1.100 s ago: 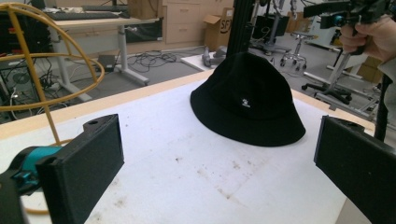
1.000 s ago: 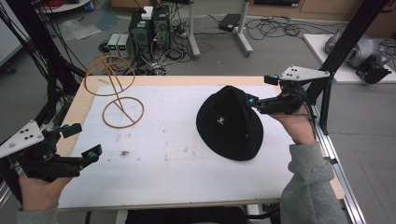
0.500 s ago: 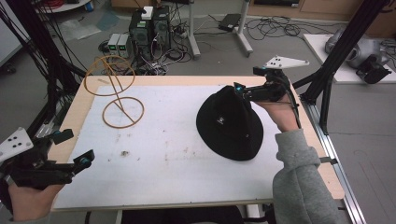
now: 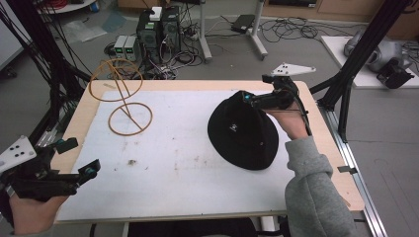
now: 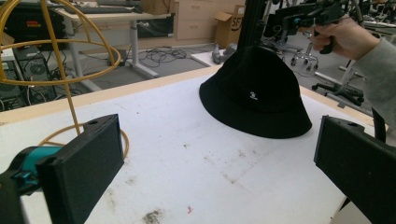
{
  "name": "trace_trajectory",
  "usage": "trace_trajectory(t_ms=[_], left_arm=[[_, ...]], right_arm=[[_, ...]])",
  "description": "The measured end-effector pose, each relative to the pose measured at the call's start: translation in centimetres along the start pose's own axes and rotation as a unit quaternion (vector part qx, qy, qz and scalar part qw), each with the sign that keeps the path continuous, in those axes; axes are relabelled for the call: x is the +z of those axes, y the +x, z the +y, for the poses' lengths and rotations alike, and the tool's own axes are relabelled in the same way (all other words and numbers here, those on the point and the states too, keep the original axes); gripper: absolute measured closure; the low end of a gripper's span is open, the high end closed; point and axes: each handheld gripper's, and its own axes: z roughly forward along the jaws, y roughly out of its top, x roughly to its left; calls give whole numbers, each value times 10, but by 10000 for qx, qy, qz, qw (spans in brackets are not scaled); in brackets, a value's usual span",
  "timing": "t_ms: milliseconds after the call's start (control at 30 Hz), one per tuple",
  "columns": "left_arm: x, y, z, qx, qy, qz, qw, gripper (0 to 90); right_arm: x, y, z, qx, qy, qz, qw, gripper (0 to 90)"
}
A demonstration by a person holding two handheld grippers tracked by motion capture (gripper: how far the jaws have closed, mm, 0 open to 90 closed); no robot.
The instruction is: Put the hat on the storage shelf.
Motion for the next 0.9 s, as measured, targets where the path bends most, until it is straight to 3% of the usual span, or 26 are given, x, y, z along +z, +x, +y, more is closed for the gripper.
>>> trace_trajectory(t_ms=[133, 400, 533, 600, 900], left_arm=[[1, 0, 0, 0, 7, -15, 10000, 17], [4, 1, 0, -2, 22, -32, 10000, 17], [4, 2, 0, -4, 39, -22, 10000, 17], [3, 2, 0, -16, 32, -13, 10000, 17], [3, 3, -1, -10, 36, -2, 10000, 17]], right_arm=[[8, -4, -10, 139, 88, -26, 9999, 33], [26, -7, -24, 143, 391, -34, 9991, 33], [34, -8, -31, 206, 437, -86, 9988, 33], [40, -9, -37, 275, 587, -96, 9978, 33], [47, -11, -48, 372, 816, -174, 9958, 34]])
